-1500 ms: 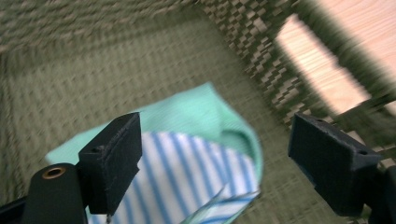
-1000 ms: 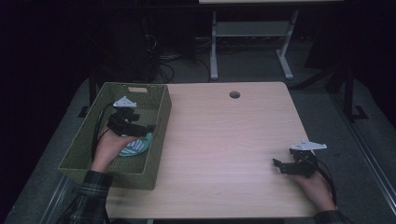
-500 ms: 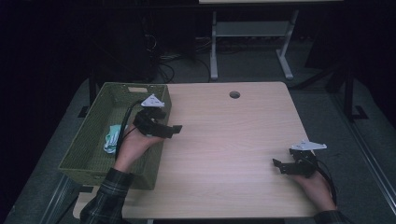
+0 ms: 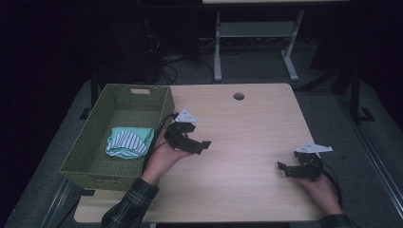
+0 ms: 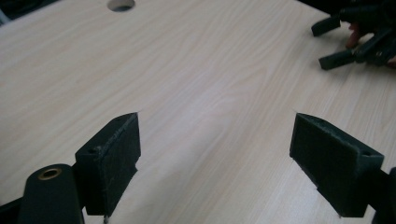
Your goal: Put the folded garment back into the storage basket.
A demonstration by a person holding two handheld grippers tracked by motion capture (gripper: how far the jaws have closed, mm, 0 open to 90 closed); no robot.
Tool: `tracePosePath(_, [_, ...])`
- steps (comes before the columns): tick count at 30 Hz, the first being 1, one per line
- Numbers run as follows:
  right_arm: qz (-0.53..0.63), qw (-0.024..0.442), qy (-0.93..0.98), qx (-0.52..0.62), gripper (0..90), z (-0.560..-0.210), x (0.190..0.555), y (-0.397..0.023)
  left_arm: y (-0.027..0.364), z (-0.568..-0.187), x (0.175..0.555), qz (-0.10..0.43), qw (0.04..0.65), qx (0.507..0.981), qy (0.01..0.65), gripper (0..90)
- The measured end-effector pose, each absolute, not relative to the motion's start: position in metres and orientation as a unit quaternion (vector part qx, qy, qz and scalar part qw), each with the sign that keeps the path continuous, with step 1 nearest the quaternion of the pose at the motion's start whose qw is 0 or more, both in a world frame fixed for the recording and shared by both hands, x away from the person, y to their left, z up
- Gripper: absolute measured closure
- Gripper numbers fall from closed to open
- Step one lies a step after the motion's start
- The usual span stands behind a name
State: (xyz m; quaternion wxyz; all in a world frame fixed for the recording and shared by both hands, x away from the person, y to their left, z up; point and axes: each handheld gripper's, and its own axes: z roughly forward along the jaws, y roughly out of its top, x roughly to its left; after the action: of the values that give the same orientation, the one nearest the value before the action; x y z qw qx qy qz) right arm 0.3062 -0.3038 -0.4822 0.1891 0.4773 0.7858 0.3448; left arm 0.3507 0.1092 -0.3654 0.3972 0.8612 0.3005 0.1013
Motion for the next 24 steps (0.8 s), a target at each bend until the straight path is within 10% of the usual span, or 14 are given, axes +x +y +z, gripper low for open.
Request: tracePosePath(24, [0.345, 0.189, 0.787, 0.475, 15.4, -0.482, 0.306, -0.304, 0.079, -0.450, 0.338, 0.087, 0.320, 0.898, 0.289, 15.0])
